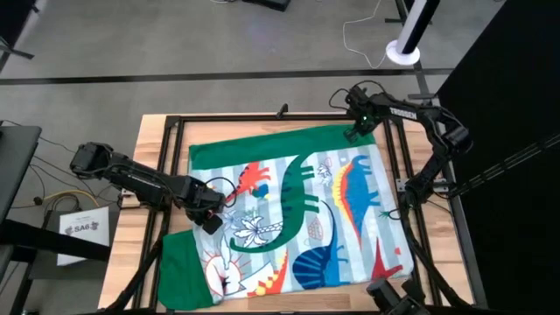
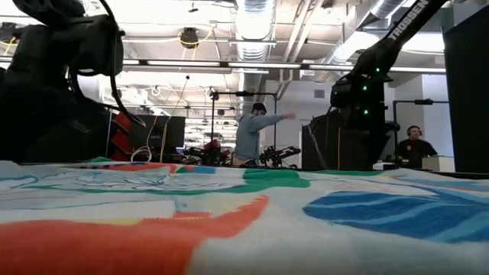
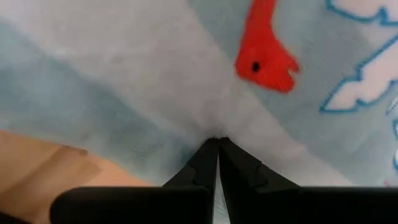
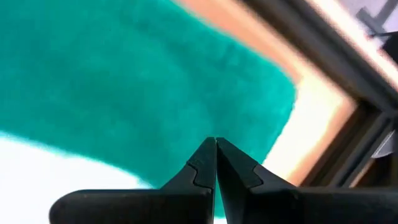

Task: Roll towel
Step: Roll the multicolor dinosaur print towel

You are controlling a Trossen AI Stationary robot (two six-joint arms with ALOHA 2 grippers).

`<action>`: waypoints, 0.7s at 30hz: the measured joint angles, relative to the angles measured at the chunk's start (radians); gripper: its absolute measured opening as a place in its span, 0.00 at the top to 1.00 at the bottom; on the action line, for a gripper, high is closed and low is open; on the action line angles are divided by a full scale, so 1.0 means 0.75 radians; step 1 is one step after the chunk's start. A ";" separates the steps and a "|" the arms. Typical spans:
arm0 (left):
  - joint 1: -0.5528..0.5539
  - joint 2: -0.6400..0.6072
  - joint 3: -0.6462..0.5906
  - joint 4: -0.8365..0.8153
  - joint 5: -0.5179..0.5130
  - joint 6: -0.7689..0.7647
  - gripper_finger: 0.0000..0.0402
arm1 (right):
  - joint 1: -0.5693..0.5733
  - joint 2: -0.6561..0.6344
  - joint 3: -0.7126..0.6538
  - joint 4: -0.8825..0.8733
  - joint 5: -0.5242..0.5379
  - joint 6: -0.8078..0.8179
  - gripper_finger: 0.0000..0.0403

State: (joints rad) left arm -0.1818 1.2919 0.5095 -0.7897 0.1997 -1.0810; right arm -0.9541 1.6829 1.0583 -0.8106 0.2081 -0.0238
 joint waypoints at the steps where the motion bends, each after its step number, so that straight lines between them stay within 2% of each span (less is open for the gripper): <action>1: 0.007 0.000 0.003 -0.033 0.002 0.000 0.99 | 0.014 -0.013 -0.002 -0.012 -0.001 0.000 1.00; 4: 0.043 -0.021 0.004 -0.121 0.009 -0.003 0.99 | 0.078 -0.088 -0.044 0.016 -0.047 0.000 1.00; 9: 0.144 -0.097 0.063 -0.113 -0.061 0.003 0.99 | 0.259 -0.286 -0.200 0.107 -0.333 -0.059 1.00; 12: 0.192 -0.157 0.158 -0.083 -0.127 0.071 0.99 | 0.397 -0.395 -0.300 0.167 -0.365 -0.108 1.00; 15: 0.228 -0.198 0.293 -0.058 -0.106 0.094 0.99 | 0.530 -0.470 -0.386 0.230 -0.372 -0.095 1.00; 18: 0.231 -0.207 0.409 -0.243 0.084 -0.056 0.99 | 0.658 -0.510 -0.461 0.293 -0.377 -0.035 1.00; 21: 0.170 -0.205 0.484 -0.460 0.313 -0.204 0.99 | 0.787 -0.530 -0.512 0.369 -0.388 0.037 1.00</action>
State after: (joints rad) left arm -0.0542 1.1383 0.8724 -1.1344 0.4347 -1.2338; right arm -0.3635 1.2854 0.6740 -0.5338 -0.0831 0.0040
